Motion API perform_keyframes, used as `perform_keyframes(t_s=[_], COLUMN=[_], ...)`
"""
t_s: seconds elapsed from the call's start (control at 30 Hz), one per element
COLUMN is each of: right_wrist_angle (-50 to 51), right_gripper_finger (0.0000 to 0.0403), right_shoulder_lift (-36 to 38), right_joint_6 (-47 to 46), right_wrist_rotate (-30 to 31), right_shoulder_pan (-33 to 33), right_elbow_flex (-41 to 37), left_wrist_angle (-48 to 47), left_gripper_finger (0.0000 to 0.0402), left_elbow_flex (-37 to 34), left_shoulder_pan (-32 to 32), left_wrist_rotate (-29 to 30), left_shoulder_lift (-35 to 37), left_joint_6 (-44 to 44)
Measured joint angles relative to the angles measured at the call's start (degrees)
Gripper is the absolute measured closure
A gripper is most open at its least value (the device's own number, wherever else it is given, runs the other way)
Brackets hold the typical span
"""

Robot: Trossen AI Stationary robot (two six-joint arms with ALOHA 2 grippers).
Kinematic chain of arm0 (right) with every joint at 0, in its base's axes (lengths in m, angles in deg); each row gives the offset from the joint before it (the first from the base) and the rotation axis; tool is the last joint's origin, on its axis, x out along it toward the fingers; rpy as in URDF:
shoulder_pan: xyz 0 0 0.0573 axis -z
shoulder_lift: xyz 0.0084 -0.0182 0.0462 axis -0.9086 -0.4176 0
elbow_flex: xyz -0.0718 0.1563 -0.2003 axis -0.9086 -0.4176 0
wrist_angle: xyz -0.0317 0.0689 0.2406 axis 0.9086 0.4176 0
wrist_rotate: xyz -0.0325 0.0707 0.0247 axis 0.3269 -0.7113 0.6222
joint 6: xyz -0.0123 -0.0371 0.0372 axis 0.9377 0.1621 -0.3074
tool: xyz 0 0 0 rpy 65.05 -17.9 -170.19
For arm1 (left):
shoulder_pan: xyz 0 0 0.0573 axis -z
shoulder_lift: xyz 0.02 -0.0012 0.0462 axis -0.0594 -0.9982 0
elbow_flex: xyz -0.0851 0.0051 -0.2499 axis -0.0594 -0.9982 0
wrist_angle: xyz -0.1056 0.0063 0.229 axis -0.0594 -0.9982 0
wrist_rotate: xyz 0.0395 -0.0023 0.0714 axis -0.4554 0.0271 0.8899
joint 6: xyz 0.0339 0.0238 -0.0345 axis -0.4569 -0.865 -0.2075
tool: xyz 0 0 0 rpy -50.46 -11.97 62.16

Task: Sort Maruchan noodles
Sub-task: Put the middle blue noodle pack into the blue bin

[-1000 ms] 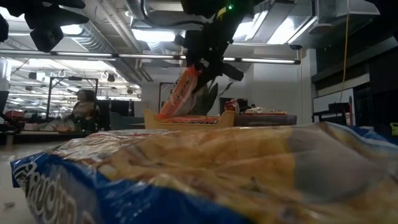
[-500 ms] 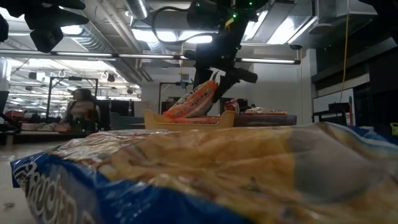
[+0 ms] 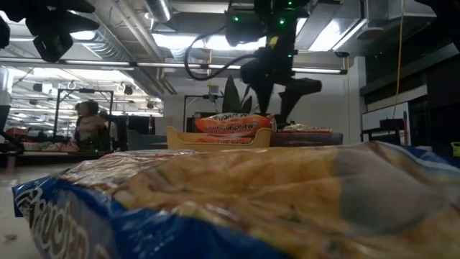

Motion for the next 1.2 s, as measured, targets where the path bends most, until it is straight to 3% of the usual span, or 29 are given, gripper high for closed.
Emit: perform_keyframes(t_s=[0.1, 0.2, 0.37, 0.53, 0.67, 0.83, 0.97, 1.1, 1.2], right_wrist_angle=[3.6, 6.6, 7.9, 6.6, -3.1, -18.9, -26.3, -27.0, -25.7], right_gripper_finger=[0.0141, 0.0141, 0.0141, 0.0141, 0.0141, 0.0141, 0.0141, 0.0141, 0.0141], right_shoulder_lift=[0.0, 0.1, 1.2, 1.2, 1.2, 0.6, -0.7, -1.2, -1.5], right_joint_6=[-9.9, -18.0, -25.3, -26.5, -24.0, -18.3, -16.1, -16.8, -17.5], right_wrist_rotate=[-1.7, -7.4, -14.7, -16.5, -16.4, -17.5, -18.0, -17.9, -16.6], right_shoulder_pan=[0.0, -0.3, -4.4, -12.1, -17.6, -21.6, -22.4, -22.1, -22.1], right_elbow_flex=[0.0, 0.0, 1.2, 6.6, 8.8, 8.9, 8.7, 8.7, 8.7], left_wrist_angle=[-2.0, -4.7, -5.6, -2.2, 10.6, 14.9, 16.1, 15.1, 9.2], left_gripper_finger=[0.0301, 0.0301, 0.0301, 0.0301, 0.0301, 0.0302, 0.0305, 0.0327, 0.0345], left_elbow_flex=[0.0, -0.5, -4.9, -13.6, -21.9, -21.4, -21.2, -18.3, -13.8], left_shoulder_pan=[0.0, -0.1, -2.1, -5.6, -8.6, -12.0, -15.7, -18.9, -21.5], left_wrist_rotate=[0.0, 0.7, 3.6, 3.6, 2.8, 0.3, -5.1, -9.2, -9.4], left_shoulder_lift=[0.0, -0.3, -1.2, -1.2, -1.3, -1.9, -2.0, -4.6, -7.2], left_joint_6=[0.1, 1.9, 6.4, 13.7, 14.5, 7.0, 5.4, 2.8, -1.3])
